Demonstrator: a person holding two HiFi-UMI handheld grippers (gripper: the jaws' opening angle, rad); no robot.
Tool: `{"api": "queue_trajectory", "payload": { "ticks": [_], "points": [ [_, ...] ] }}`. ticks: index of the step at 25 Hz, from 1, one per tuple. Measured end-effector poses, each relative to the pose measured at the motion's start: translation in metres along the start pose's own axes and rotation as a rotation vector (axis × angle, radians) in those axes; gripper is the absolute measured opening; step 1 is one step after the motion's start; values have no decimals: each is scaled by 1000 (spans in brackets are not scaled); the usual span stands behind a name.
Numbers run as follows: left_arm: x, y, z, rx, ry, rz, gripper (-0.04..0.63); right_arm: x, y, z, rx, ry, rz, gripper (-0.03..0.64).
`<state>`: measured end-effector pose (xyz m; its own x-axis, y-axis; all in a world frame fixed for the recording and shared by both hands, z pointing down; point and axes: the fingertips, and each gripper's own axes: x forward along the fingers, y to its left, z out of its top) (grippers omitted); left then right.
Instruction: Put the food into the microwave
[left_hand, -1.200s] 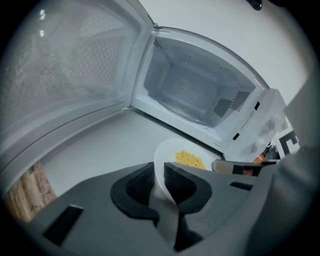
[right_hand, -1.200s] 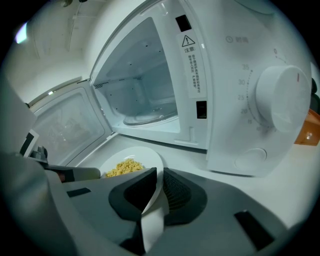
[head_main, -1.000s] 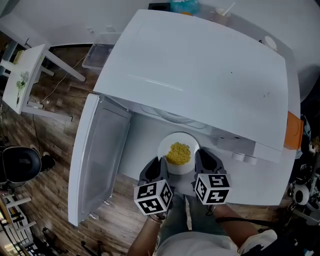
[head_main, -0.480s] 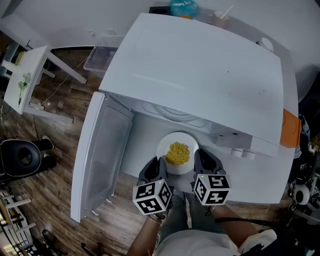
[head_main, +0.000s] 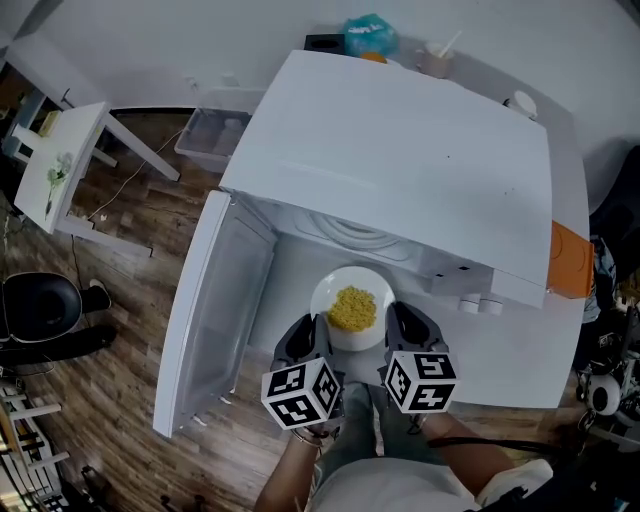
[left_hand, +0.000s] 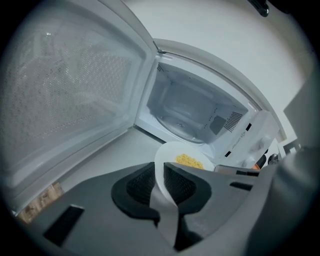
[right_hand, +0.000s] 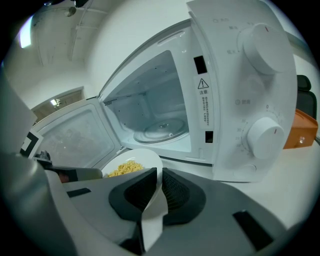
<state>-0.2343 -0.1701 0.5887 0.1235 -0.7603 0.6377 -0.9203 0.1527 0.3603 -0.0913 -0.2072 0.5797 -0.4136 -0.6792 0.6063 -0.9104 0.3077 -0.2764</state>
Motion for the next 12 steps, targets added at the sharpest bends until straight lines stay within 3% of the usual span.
{"api": "queue_trajectory", "payload": {
  "ticks": [12],
  "points": [
    [-6,-1,30,7,-39,-17,57,-5,12,24,14,-47,-14,41]
  ]
}}
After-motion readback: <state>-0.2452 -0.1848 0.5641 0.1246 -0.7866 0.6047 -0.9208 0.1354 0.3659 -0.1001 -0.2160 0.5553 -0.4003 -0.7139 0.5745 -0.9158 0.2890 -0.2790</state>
